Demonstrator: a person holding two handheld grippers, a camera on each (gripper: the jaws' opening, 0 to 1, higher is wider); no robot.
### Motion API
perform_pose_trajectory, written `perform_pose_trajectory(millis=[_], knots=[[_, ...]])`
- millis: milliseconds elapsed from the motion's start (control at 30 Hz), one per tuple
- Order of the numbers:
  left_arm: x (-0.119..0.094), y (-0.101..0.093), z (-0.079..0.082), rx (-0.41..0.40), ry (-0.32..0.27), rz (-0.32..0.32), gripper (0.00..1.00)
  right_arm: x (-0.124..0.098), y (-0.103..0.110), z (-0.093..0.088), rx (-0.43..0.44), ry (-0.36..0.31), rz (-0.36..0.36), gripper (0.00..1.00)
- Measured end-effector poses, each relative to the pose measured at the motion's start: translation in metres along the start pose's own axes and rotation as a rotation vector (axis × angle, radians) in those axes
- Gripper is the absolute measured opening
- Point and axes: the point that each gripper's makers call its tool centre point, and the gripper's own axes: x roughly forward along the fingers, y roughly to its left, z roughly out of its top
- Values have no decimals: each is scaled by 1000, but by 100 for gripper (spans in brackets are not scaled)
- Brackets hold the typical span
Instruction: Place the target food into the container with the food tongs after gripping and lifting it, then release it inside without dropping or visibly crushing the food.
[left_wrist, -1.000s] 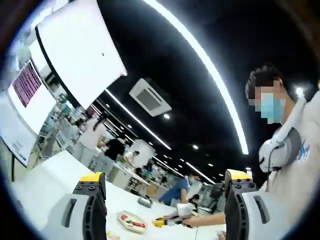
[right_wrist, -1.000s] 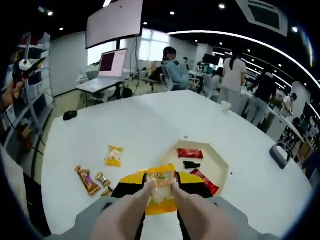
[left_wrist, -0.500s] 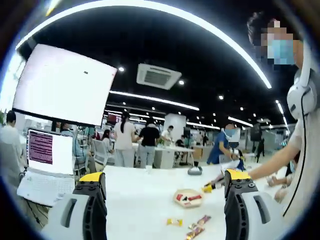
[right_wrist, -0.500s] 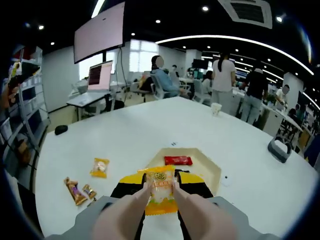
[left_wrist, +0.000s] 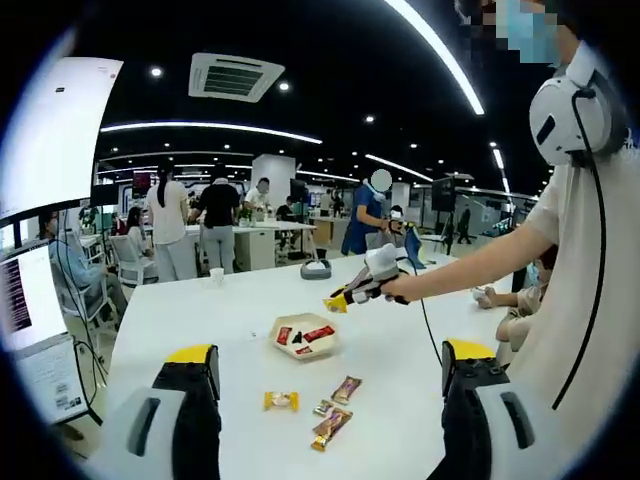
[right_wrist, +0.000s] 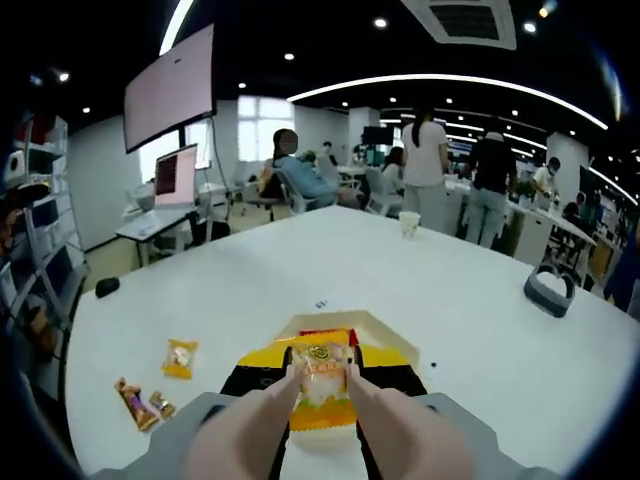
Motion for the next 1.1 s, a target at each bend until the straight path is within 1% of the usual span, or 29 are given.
perform_pose_trajectory(millis=[67, 100, 133, 167, 200, 233, 300, 367, 467, 500, 533, 567, 667, 767, 933, 1000, 1067, 1100], knots=[[-2, -1, 7, -19, -12, -5, 85, 3, -2, 4, -3, -5, -2, 24], [-4, -2, 9, -25, -23, -6, 85, 3, -2, 7, 5, -10, 2, 24], [-6, -3, 13, -31, -35, -9, 85, 3, 0, 13, 39, -25, 6, 24], [-9, -3, 14, -32, -39, -12, 85, 2, 1, 17, 42, -31, 15, 24], [-11, -4, 15, -31, -45, -15, 85, 1, 2, 20, 26, -34, 16, 23], [-13, -3, 15, -34, -48, -15, 85, 0, 2, 25, -5, -43, 11, 23], [-16, -2, 14, -31, -49, -6, 86, -1, 2, 29, -6, -45, 12, 23], [-20, 0, 9, -32, -38, 11, 86, -2, -1, 33, -24, -49, 3, 23], [-23, -2, 5, -21, -41, 15, 86, -3, -3, 38, -27, -64, -6, 23], [-24, -2, 1, -33, -39, 17, 86, -3, -4, 38, -19, -67, -14, 23], [-23, -2, -1, -71, -40, 28, 87, -5, -5, 37, 3, -64, -22, 23], [-23, -1, -2, -79, -41, 31, 87, -6, -5, 37, 3, -64, -26, 23], [-24, -11, -2, -71, -49, -1, 87, -10, -3, 37, -8, -66, -30, 23], [-23, -12, -4, -65, -51, 2, 88, -12, -6, 40, -14, -81, -41, 23], [-24, -14, -3, -60, -53, -5, 88, -10, -16, 42, 28, -93, -73, 23], [-26, -15, -4, -60, -54, -6, 88, -8, -15, 39, 47, -92, -77, 23], [-29, -14, -7, -68, -58, 0, 88, -5, -14, 35, 14, -79, -87, 23], [-30, -14, -8, -71, -57, 0, 88, -5, -16, 36, 18, -80, -89, 23]])
